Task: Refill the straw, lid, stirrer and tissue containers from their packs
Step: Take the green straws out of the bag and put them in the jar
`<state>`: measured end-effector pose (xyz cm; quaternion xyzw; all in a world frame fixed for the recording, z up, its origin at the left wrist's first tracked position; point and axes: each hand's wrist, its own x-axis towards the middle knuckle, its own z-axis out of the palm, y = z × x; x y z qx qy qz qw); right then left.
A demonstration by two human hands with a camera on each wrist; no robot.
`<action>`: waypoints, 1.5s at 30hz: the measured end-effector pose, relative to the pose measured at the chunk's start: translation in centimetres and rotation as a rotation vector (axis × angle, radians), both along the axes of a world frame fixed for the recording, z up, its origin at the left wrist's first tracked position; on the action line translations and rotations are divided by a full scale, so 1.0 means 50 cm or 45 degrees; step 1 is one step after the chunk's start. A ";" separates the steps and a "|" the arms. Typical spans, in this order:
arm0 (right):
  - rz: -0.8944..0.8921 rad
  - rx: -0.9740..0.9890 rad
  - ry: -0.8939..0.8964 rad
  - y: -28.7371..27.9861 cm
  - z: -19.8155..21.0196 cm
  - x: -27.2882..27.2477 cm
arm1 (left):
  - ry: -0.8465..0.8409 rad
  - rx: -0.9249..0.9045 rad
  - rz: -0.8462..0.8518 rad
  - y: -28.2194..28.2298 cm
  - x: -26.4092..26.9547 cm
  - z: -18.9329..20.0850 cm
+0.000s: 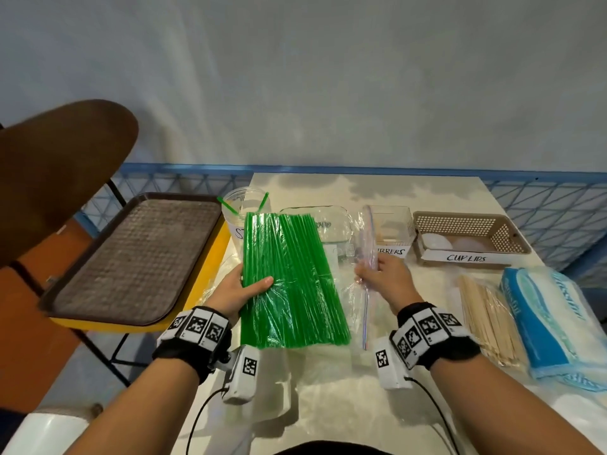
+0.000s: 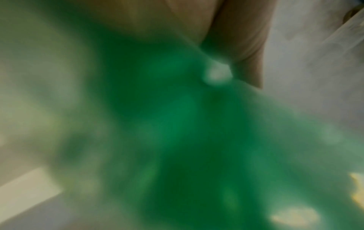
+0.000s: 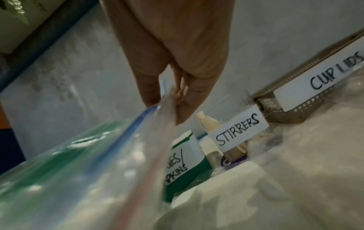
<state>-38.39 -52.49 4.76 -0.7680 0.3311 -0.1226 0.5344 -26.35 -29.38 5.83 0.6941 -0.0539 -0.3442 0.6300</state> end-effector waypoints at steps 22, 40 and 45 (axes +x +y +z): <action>0.094 0.623 -0.177 -0.019 0.045 -0.112 | 0.011 0.087 -0.080 0.038 -0.047 -0.064; 0.362 0.685 -0.666 0.139 0.231 0.035 | -0.499 -0.207 -0.147 -0.104 -0.089 0.228; 0.329 0.553 -0.640 0.135 0.228 0.048 | -0.446 -0.304 -0.067 -0.094 -0.056 0.227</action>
